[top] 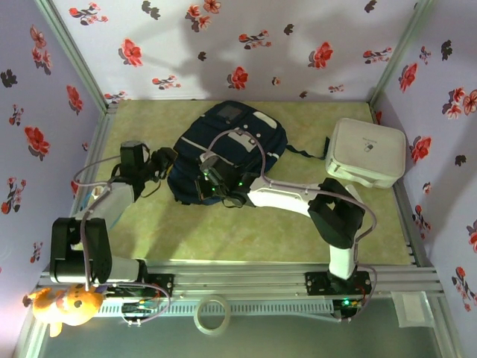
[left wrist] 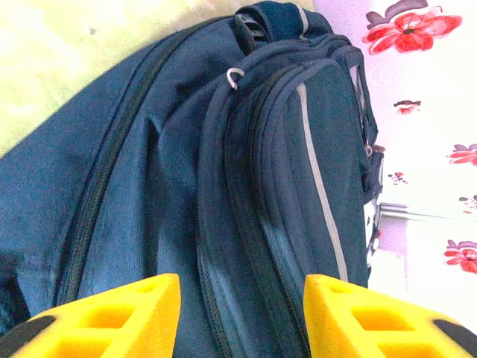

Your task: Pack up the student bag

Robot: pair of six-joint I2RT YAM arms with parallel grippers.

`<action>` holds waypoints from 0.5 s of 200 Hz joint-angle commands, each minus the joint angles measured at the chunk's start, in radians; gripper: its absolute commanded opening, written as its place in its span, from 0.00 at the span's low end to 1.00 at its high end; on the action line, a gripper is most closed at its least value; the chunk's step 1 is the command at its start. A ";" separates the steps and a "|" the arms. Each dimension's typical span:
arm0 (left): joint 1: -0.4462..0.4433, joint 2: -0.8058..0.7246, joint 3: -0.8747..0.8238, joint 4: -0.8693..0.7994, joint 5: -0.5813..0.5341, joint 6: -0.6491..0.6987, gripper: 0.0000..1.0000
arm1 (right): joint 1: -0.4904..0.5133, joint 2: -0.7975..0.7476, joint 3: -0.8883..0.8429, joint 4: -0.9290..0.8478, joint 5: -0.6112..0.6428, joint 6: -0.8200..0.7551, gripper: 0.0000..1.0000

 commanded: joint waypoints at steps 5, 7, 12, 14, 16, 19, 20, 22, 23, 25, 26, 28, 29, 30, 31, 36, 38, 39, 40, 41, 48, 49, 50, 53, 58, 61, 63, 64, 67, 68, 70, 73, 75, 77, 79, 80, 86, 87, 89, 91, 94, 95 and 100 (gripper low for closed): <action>-0.017 -0.014 -0.060 0.082 0.034 -0.100 0.48 | -0.014 0.012 0.048 0.091 -0.061 0.014 0.05; -0.020 -0.012 -0.061 0.089 0.037 -0.106 0.48 | -0.015 0.012 0.048 0.093 -0.062 0.014 0.05; -0.026 -0.006 -0.066 0.105 0.045 -0.119 0.48 | -0.016 0.011 0.048 0.094 -0.065 0.015 0.05; -0.029 -0.003 -0.067 0.112 0.048 -0.123 0.48 | -0.017 0.011 0.048 0.095 -0.065 0.015 0.05; -0.032 -0.002 -0.068 0.118 0.052 -0.129 0.48 | -0.017 0.010 0.047 0.095 -0.066 0.015 0.05; -0.036 0.005 -0.069 0.126 0.056 -0.134 0.48 | -0.017 0.010 0.046 0.097 -0.068 0.015 0.05; -0.037 0.007 -0.068 0.129 0.059 -0.136 0.48 | -0.017 0.009 0.045 0.097 -0.068 0.015 0.05; -0.039 0.010 -0.070 0.135 0.062 -0.141 0.48 | -0.018 0.009 0.045 0.097 -0.068 0.017 0.05; -0.041 0.012 -0.069 0.137 0.062 -0.143 0.48 | -0.018 0.010 0.045 0.096 -0.068 0.018 0.05; -0.043 0.016 -0.069 0.143 0.063 -0.146 0.48 | -0.018 0.010 0.044 0.098 -0.068 0.018 0.05; -0.043 0.017 -0.069 0.146 0.066 -0.148 0.48 | -0.018 0.010 0.044 0.099 -0.068 0.017 0.05; -0.046 0.020 -0.068 0.152 0.068 -0.152 0.48 | -0.018 0.009 0.042 0.100 -0.068 0.018 0.05; -0.047 0.022 -0.068 0.155 0.070 -0.153 0.48 | -0.018 0.008 0.042 0.099 -0.069 0.019 0.05; -0.048 0.025 -0.068 0.157 0.071 -0.154 0.48 | -0.019 0.008 0.042 0.100 -0.069 0.019 0.05; -0.048 0.027 -0.068 0.160 0.071 -0.156 0.48 | -0.018 0.008 0.042 0.100 -0.070 0.019 0.05; -0.053 0.035 -0.067 0.171 0.074 -0.160 0.48 | -0.019 0.007 0.040 0.099 -0.071 0.021 0.05; -0.054 0.039 -0.066 0.176 0.075 -0.161 0.48 | -0.019 0.007 0.038 0.099 -0.071 0.021 0.05; -0.055 0.041 -0.067 0.177 0.076 -0.161 0.48 | -0.018 0.006 0.038 0.100 -0.071 0.022 0.05; -0.055 0.042 -0.067 0.179 0.076 -0.162 0.48 | -0.019 0.007 0.037 0.099 -0.072 0.022 0.05; -0.056 0.043 -0.067 0.181 0.076 -0.162 0.48 | -0.019 0.007 0.036 0.100 -0.072 0.022 0.05; -0.060 0.054 -0.064 0.188 0.072 -0.158 0.48 | -0.019 0.006 0.032 0.101 -0.074 0.024 0.05; -0.061 0.056 -0.062 0.188 0.072 -0.156 0.48 | -0.019 0.006 0.033 0.101 -0.074 0.024 0.05; -0.061 0.057 -0.061 0.188 0.071 -0.155 0.48 | -0.019 0.005 0.032 0.101 -0.074 0.023 0.05; -0.061 0.061 -0.058 0.186 0.067 -0.151 0.48 | -0.020 0.005 0.031 0.101 -0.075 0.023 0.05; -0.064 0.064 -0.056 0.180 0.057 -0.144 0.48 | -0.021 0.005 0.029 0.102 -0.076 0.024 0.05; -0.065 0.065 -0.054 0.178 0.054 -0.141 0.48 | -0.021 0.005 0.028 0.102 -0.077 0.025 0.05; -0.065 0.067 -0.053 0.178 0.051 -0.140 0.48 | -0.020 0.004 0.028 0.102 -0.077 0.026 0.05; -0.065 0.067 -0.053 0.178 0.049 -0.139 0.48 | -0.020 0.004 0.027 0.102 -0.077 0.026 0.05; -0.067 0.069 -0.052 0.178 0.045 -0.136 0.48 | -0.021 0.004 0.025 0.102 -0.079 0.027 0.05; -0.068 0.069 -0.051 0.178 0.043 -0.135 0.48 | -0.021 0.004 0.025 0.102 -0.079 0.027 0.05; -0.069 0.070 -0.051 0.176 0.040 -0.133 0.48 | -0.021 0.003 0.024 0.102 -0.080 0.027 0.05; -0.070 0.072 -0.049 0.176 0.038 -0.131 0.47 | -0.020 0.004 0.024 0.102 -0.080 0.027 0.05; -0.070 0.074 -0.048 0.175 0.036 -0.130 0.47 | -0.020 0.003 0.023 0.101 -0.080 0.028 0.05; -0.071 0.074 -0.047 0.174 0.034 -0.129 0.47 | -0.020 0.004 0.023 0.100 -0.080 0.027 0.05; -0.072 0.075 -0.046 0.173 0.032 -0.128 0.47 | -0.020 0.004 0.023 0.100 -0.080 0.028 0.05; -0.072 0.076 -0.046 0.173 0.032 -0.127 0.47 | -0.021 0.004 0.023 0.100 -0.080 0.029 0.05; -0.074 0.080 -0.042 0.171 0.031 -0.124 0.46 | -0.020 0.004 0.022 0.100 -0.080 0.031 0.05; -0.074 0.081 -0.042 0.171 0.031 -0.123 0.45 | -0.020 0.003 0.021 0.101 -0.080 0.031 0.05; -0.074 0.082 -0.041 0.170 0.031 -0.122 0.45 | -0.020 0.003 0.020 0.100 -0.080 0.032 0.05; -0.074 0.083 -0.038 0.170 0.031 -0.122 0.45 | -0.020 0.003 0.019 0.100 -0.080 0.032 0.05; -0.074 0.086 -0.038 0.169 0.031 -0.121 0.44 | -0.020 0.005 0.019 0.100 -0.080 0.033 0.05; -0.075 0.086 -0.038 0.168 0.031 -0.120 0.44 | -0.021 0.004 0.018 0.100 -0.080 0.033 0.05; -0.075 0.089 -0.037 0.168 0.030 -0.120 0.43 | -0.021 0.005 0.018 0.100 -0.081 0.033 0.05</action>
